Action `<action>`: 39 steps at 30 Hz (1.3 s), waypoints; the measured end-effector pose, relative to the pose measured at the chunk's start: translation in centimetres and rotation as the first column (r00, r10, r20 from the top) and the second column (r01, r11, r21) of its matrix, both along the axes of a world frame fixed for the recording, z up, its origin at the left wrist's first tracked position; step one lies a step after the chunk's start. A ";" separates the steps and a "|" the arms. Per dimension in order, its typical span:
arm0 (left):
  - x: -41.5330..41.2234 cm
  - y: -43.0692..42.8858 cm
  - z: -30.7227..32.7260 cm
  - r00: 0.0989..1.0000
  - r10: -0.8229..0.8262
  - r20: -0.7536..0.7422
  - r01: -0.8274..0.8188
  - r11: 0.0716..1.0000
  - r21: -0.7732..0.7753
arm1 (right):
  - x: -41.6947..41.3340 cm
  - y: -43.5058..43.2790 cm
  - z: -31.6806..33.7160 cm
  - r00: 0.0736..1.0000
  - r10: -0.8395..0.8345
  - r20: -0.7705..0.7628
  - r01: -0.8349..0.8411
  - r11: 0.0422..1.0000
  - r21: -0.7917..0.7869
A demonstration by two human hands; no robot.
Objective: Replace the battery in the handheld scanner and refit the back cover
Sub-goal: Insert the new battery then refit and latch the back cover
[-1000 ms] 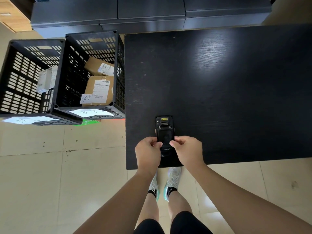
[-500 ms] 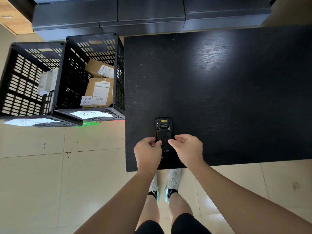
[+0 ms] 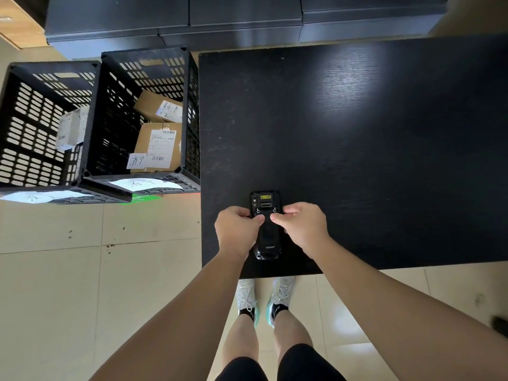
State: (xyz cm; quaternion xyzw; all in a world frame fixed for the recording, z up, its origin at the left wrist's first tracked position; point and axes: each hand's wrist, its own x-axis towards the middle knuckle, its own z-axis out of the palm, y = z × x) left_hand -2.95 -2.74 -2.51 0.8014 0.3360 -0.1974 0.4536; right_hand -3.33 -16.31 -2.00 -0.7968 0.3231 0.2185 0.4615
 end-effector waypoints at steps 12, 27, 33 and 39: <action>0.8 0.6 -1.3 0.997 0.048 -0.058 -0.050 0.998 -0.044 | 0.1 -0.4 -2.0 0.999 0.003 -0.041 -0.002 1.000 0.008; 2.5 4.0 0.2 0.609 -0.776 0.164 0.722 0.628 0.292 | 0.0 0.9 -0.4 1.000 0.010 -0.023 -0.011 0.998 -0.056; 5.5 4.2 0.8 0.152 -0.986 0.062 0.906 0.164 0.389 | -0.1 0.8 -0.5 1.000 0.027 0.008 -0.027 0.998 -0.062; 6.5 4.0 0.8 -0.010 -1.000 -0.005 0.916 -0.012 0.401 | -0.3 0.6 -1.2 1.000 0.020 0.008 -0.020 0.998 -0.057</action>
